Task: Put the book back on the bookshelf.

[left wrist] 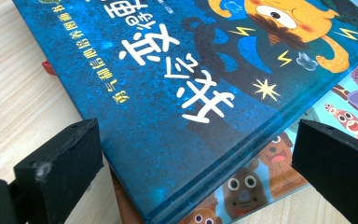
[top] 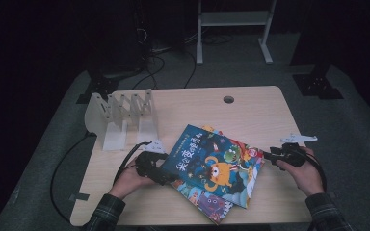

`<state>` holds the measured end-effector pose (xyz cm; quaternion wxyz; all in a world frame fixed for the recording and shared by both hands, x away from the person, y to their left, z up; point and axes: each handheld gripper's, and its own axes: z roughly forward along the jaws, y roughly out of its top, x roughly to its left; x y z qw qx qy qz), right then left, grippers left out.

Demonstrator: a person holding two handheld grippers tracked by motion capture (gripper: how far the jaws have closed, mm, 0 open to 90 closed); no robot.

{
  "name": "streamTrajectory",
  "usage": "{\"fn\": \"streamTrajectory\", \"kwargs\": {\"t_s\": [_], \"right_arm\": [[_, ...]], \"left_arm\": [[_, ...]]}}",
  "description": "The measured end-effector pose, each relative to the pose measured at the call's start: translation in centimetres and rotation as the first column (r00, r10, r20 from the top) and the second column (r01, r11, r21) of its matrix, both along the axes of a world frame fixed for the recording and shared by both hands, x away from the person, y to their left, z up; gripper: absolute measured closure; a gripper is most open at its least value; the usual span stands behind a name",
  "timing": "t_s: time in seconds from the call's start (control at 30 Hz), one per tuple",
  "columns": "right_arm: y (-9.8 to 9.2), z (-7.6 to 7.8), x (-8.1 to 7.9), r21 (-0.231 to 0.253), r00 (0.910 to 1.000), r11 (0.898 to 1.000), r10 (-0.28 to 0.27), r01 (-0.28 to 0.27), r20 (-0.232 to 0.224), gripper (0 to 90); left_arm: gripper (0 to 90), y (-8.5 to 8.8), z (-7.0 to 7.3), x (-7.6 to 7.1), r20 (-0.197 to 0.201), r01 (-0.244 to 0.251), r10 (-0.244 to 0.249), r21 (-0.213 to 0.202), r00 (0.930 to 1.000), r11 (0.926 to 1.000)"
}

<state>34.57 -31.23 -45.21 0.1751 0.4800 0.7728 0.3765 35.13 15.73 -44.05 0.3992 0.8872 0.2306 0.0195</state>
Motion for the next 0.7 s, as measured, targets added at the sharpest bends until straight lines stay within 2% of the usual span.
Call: {"fn": "streamTrajectory", "kwargs": {"t_s": [0.03, 0.17, 0.3, 0.37, 0.47, 0.6, 0.7], "right_arm": [[0.1, 0.2, 0.1, 0.033, 1.0, 0.999, -0.006, 0.006, 0.002, 52.4], [0.7, 0.3, 0.4, 0.094, 1.0, 0.996, 0.001, -0.001, -0.001, 44.5], [1.2, -0.1, 0.7, 0.103, 0.9994, 0.995, 0.019, -0.016, -0.029, 41.0], [1.5, -0.3, 0.9, 0.129, 0.9989, 0.992, 0.022, -0.016, -0.04, 40.4], [2.1, -0.4, 1.2, 0.135, 0.9985, 0.99, 0.041, -0.035, -0.037, 41.1], [2.5, -0.2, 1.5, 0.116, 0.9981, 0.992, 0.047, -0.042, -0.039, 41.0], [2.8, -0.4, 1.9, 0.126, 0.9976, 0.99, 0.065, -0.061, -0.024, 41.0]], "left_arm": [[0.9, 0.0, 0.0, 0.0, -0.001, -0.004, 0.004, -0.004, 1.0, 1.0], [0.9, -0.1, 0.0, -0.1, 0.0, 0.005, -0.005, 0.005, 1.0, 1.0], [0.9, -0.1, 0.0, -0.1, -0.004, 0.004, -0.004, -0.001, 1.0, 1.0], [0.9, -0.1, 0.0, -0.1, -0.003, 0.005, -0.005, -0.001, 1.0, 1.0], [0.9, 0.0, 0.1, -0.1, -0.006, 0.006, -0.006, -0.002, 1.0, 1.0], [0.9, 0.1, 0.2, -0.2, -0.006, 0.004, -0.004, -0.018, 1.0, 0.9998], [0.9, 0.4, 0.1, -0.2, 0.009, -0.01, 0.01, 0.005, 0.9999, 0.9999]]}}
